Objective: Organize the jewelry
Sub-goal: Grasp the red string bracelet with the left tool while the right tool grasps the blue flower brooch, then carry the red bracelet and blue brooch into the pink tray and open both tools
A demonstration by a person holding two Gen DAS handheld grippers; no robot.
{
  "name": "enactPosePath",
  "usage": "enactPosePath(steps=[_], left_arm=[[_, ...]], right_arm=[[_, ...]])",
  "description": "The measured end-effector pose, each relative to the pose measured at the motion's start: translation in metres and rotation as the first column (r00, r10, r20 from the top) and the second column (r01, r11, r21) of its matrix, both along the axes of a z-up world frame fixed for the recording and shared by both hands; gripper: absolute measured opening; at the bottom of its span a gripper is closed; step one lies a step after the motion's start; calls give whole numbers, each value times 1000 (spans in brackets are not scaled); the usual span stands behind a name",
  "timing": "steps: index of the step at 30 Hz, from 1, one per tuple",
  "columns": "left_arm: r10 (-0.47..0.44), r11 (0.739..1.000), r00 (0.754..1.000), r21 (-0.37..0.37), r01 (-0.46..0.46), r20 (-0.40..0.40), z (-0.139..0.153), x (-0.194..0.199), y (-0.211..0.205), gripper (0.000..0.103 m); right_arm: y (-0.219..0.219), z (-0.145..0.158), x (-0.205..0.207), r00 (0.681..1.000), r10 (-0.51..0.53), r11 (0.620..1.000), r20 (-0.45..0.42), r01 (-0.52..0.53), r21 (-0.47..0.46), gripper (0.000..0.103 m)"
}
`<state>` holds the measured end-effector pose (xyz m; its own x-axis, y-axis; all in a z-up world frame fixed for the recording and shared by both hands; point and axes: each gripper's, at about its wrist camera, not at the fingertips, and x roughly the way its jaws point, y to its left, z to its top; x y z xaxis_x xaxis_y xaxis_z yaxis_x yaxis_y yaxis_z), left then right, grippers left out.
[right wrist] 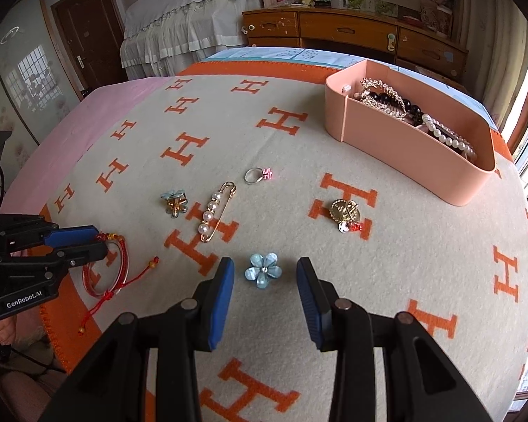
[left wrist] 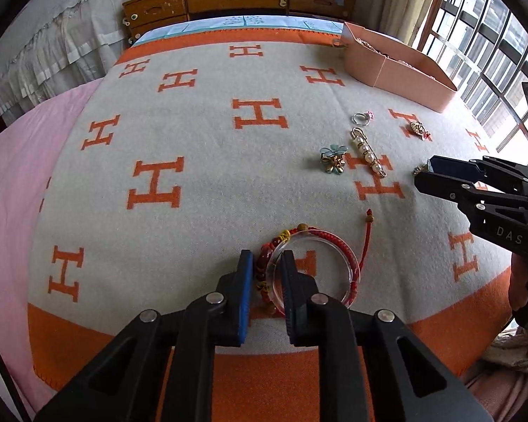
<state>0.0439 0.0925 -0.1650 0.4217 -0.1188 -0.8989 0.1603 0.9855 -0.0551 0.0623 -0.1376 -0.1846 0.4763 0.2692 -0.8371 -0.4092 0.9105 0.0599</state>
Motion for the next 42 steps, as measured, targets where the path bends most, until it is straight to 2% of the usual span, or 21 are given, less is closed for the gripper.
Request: enactPosePath(steps=[2, 8, 17, 22, 29, 33, 38, 42], left_arm=[[5, 1000, 1000, -2, -5, 0, 0, 0, 0, 11], [14, 999, 1000, -45, -14, -4, 4, 0, -1, 10], [-39, 995, 995, -87, 47, 88, 43, 3, -20, 10], [-86, 988, 980, -107, 107, 178, 87, 19, -43, 10], [-137, 983, 941, -74, 168, 310, 154, 58, -80, 10], [-148, 981, 923, -64, 182, 356, 182, 87, -102, 10], [-169, 980, 903, -34, 198, 394, 200, 117, -134, 10], [-168, 982, 910, -17, 189, 380, 192, 147, -156, 10]], right_arm=[[1, 0, -1, 1000, 8, 1000, 3, -8, -4, 20], [-6, 3, -3, 1000, -18, 999, 1, 18, 28, 20], [-25, 33, -12, 998, -59, 991, 36, 55, 118, 20], [-43, 66, -13, 992, -104, 982, 74, 91, 168, 20], [-74, 139, -3, 967, -180, 967, 181, 140, 214, 20], [-92, 177, 13, 945, -231, 955, 231, 175, 239, 20], [-114, 204, 47, 929, -301, 928, 217, 232, 292, 20], [-126, 202, 70, 919, -345, 911, 189, 280, 303, 20]])
